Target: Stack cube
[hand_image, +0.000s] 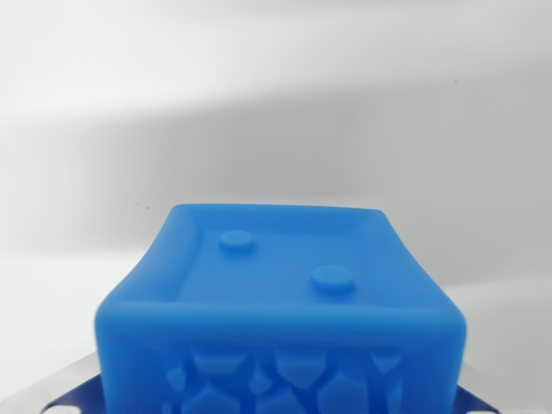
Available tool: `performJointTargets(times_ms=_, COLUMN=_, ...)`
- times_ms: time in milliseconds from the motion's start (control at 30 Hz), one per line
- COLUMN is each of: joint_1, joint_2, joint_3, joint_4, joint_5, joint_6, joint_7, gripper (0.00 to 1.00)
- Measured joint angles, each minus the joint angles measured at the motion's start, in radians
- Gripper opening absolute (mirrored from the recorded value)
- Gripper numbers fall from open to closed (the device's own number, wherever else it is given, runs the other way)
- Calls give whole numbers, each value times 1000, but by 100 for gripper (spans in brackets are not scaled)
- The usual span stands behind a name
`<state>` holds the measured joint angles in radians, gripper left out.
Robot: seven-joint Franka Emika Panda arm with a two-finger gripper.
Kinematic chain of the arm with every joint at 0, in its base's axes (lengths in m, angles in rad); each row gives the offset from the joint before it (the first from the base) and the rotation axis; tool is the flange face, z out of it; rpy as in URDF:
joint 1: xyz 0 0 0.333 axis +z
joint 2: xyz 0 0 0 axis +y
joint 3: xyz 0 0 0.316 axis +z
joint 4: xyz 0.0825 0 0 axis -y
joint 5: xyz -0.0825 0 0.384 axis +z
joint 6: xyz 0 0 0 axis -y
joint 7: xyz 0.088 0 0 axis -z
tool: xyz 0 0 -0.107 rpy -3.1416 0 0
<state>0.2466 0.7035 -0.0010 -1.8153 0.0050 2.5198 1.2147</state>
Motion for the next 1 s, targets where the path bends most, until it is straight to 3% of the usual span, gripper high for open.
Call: performJointTargets(times_ms=1000, joint_1=0, joint_2=-150, joint_3=0, joint_4=-22, joint_5=0, joint_6=-125, joint_7=0, gripper=0)
